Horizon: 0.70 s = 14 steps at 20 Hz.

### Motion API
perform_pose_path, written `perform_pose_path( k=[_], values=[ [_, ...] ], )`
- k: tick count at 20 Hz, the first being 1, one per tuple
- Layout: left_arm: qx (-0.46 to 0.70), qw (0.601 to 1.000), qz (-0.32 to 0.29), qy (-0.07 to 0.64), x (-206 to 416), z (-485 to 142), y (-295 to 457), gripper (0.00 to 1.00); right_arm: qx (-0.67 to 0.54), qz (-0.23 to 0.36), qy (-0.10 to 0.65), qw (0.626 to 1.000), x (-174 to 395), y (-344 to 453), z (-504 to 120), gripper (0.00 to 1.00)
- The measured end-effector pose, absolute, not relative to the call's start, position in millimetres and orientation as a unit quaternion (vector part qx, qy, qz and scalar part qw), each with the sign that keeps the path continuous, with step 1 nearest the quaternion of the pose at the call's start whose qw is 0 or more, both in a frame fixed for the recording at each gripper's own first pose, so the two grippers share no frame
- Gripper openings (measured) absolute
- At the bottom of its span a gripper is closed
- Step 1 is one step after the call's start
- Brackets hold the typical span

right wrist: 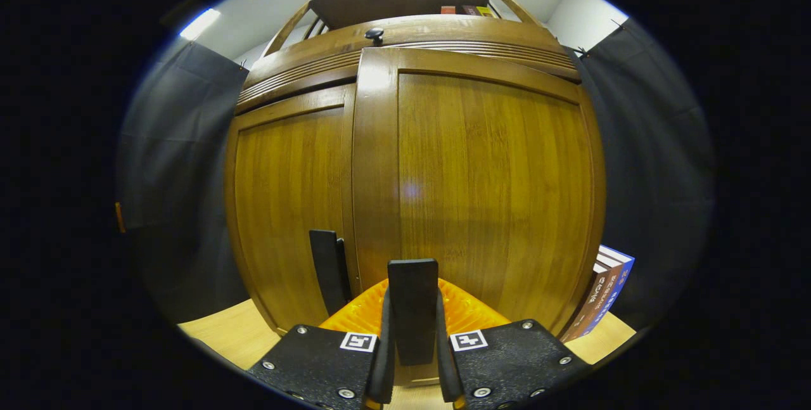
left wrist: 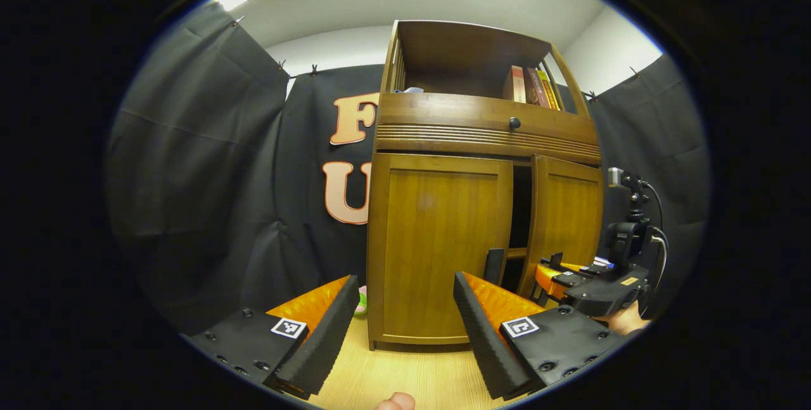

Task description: Open the right door of the double-door shoe cabinet with the right hand, and open the left door with the left hand.

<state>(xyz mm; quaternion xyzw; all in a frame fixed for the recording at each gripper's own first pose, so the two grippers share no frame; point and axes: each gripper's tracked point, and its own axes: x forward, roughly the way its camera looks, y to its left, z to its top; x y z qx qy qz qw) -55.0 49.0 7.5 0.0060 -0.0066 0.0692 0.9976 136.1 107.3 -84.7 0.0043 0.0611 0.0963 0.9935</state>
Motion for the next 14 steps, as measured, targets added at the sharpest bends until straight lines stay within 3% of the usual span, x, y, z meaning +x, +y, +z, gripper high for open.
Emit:
perform_pose_path(
  k=[14],
  values=[
    [0.002, 1.000, 0.029, 0.004, -53.6, 3.8, 8.4, 0.99, 0.001, 0.079, 0.072, 0.994, 81.5, 62.8, -75.1, 0.28]
  ],
)
